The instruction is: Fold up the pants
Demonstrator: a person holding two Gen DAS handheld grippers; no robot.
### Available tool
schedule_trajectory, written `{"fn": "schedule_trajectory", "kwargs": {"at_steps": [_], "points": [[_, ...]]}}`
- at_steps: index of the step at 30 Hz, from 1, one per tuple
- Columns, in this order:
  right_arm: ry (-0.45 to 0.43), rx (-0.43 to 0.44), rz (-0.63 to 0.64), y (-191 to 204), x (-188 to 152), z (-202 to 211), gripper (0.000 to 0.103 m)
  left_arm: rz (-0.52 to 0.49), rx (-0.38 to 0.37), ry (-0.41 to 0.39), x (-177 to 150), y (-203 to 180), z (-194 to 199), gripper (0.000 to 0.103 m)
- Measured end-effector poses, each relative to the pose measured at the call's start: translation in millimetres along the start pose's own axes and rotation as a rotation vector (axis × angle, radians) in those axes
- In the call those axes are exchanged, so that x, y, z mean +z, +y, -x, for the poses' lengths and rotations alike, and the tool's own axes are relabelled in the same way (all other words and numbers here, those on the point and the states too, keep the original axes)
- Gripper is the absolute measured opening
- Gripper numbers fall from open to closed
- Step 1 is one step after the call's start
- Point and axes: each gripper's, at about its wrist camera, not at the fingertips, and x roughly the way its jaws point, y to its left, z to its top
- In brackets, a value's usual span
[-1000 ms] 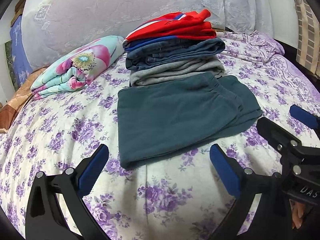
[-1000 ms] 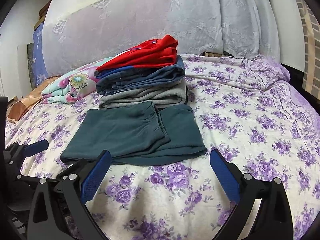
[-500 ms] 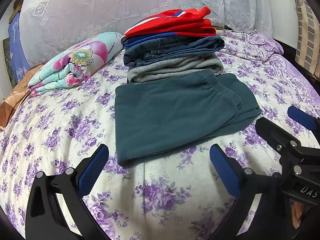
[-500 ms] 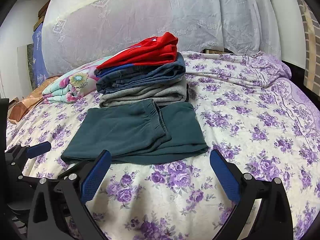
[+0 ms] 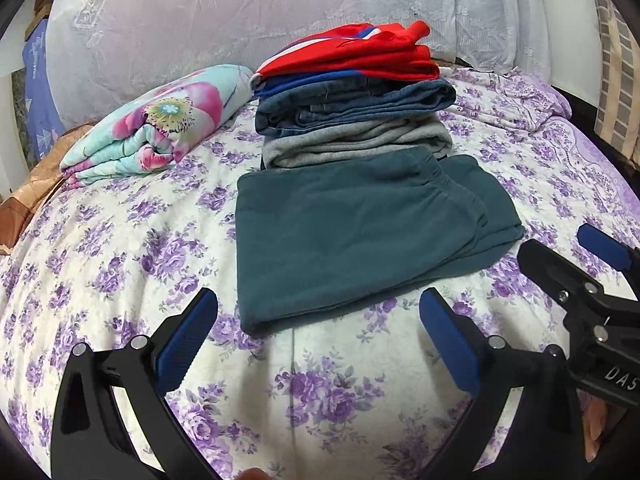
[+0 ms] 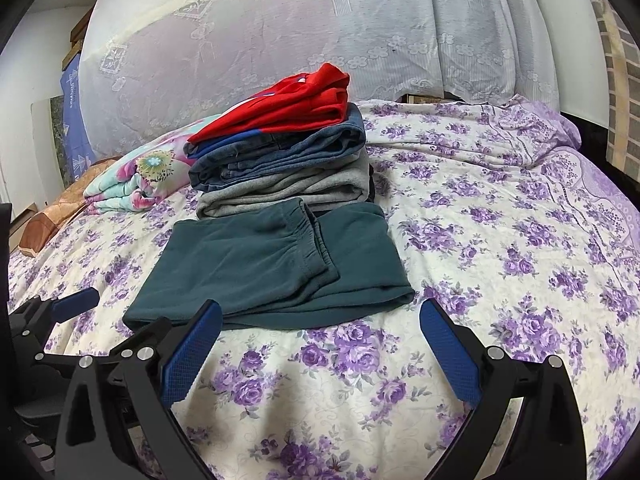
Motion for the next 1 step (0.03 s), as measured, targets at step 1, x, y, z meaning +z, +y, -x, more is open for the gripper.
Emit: {"fn": "schedule_trajectory", "kwargs": {"at_steps": [1], "points": [[0.0,0.0,0.0,-0.3,-0.1,-0.1,0.1,-0.001,0.003,-0.003,-0.2,-0.2,0.5,0.098]]}}
